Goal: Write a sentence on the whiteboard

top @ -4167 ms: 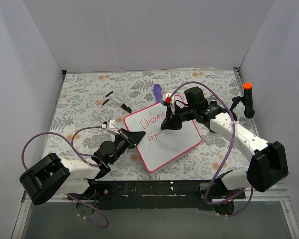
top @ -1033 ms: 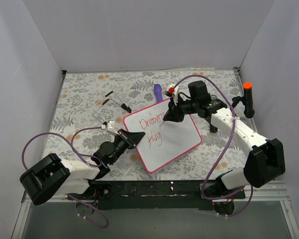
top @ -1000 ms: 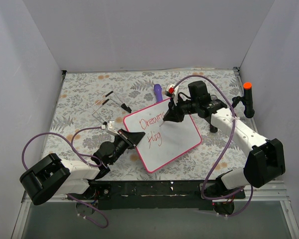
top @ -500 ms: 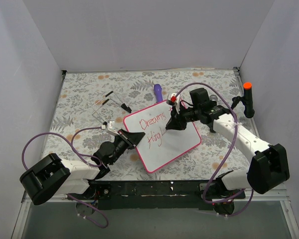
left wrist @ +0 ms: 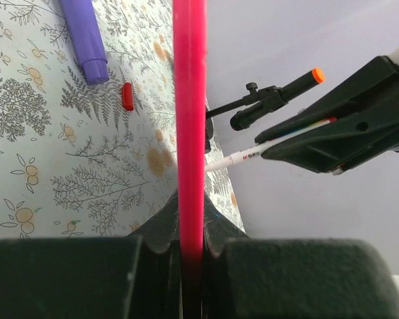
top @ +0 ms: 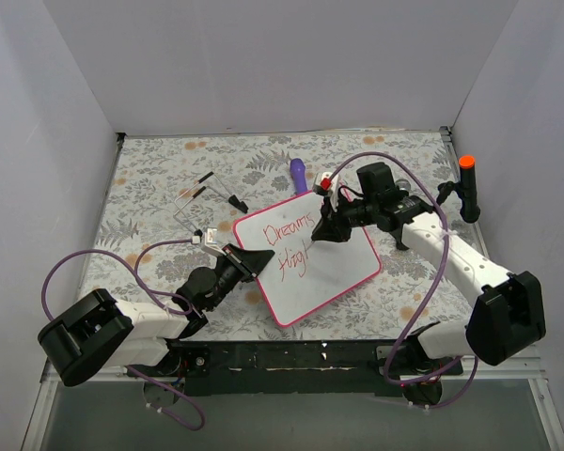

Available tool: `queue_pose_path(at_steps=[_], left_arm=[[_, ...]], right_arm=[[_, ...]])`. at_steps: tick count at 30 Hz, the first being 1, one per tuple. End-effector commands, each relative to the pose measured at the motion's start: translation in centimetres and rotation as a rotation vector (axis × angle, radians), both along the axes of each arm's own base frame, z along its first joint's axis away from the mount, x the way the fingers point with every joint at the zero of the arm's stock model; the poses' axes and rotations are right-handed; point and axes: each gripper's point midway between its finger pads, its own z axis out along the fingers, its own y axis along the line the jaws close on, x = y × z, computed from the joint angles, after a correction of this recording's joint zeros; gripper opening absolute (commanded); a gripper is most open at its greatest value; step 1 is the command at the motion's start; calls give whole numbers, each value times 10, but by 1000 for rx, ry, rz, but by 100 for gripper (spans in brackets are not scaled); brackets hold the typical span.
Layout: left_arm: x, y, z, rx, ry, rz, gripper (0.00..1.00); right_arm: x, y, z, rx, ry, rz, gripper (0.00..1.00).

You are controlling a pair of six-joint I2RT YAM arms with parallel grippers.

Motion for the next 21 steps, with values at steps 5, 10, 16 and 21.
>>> queue_pose_path(at_steps=[5,10,16,21], left_arm=[[-4,1,78,-240,-156,-14,0],[-4,2,79,-242,-157,-12,0],[-5,3,78,-243,-156,-11,0],[-5,4,79,-243,-160,-9,0]], right_arm=[[30,3,19,24,-59,-64,1],[30,-1,14,15,-56,-75,1],[29,-3,14,17,-57,-79,1],[15,-4,6,12,-16,-32,1]])
